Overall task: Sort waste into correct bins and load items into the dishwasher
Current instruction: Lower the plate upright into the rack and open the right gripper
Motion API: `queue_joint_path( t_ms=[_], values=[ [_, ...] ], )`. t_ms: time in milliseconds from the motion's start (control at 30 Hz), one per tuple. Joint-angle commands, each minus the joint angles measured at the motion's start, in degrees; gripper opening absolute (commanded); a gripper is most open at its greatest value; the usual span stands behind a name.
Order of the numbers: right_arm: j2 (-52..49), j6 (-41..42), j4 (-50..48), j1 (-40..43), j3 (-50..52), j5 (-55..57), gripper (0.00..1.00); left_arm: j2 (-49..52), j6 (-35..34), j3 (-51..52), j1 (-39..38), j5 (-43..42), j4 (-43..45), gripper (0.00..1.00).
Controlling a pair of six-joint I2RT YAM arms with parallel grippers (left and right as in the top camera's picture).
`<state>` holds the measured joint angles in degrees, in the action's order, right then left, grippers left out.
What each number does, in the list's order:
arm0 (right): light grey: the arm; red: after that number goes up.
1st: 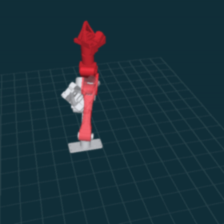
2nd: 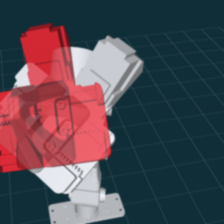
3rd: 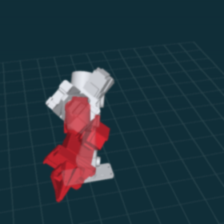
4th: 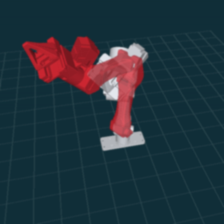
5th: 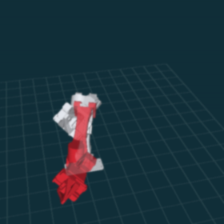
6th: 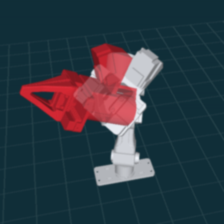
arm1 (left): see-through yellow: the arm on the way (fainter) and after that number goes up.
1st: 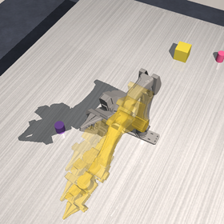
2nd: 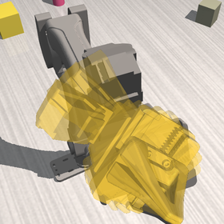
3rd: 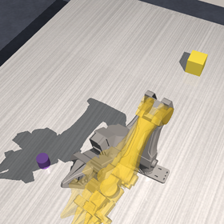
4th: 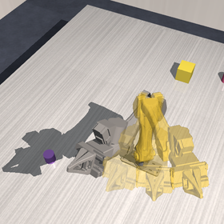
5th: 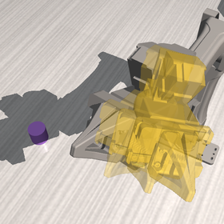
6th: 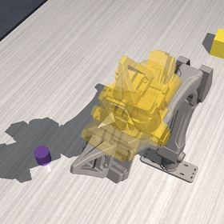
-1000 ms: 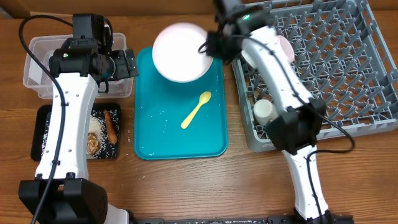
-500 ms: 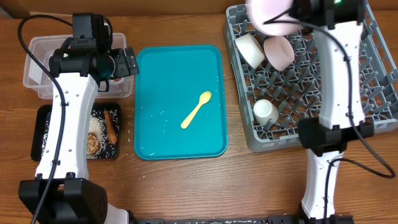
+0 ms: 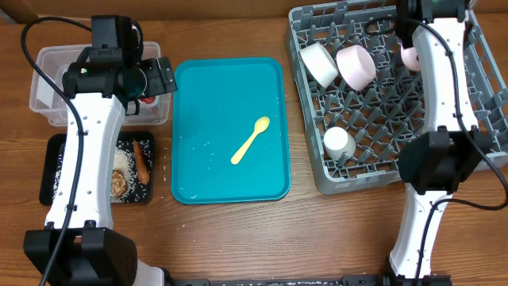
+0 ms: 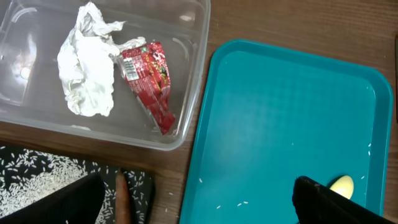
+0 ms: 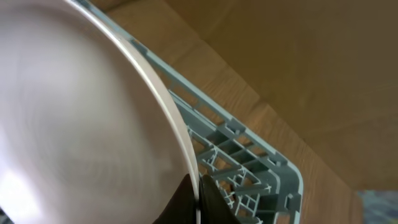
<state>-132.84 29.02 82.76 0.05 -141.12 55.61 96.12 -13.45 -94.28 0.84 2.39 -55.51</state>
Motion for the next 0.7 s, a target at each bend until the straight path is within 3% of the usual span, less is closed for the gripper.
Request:
queue_joint_path(
  t_ms=[0, 667],
  values=[
    [0.28, 1.44, -2.93, -0.44, 3.78, 2.8, 0.04, -0.55, -0.94, -0.7, 0.24, 0.79, 0.79, 0.98],
    [0.28, 1.22, -4.26, -1.11, 5.16, -0.44, 0.04, -0.55, -0.94, -0.7, 0.24, 0.81, 1.99, 1.0]
  ],
)
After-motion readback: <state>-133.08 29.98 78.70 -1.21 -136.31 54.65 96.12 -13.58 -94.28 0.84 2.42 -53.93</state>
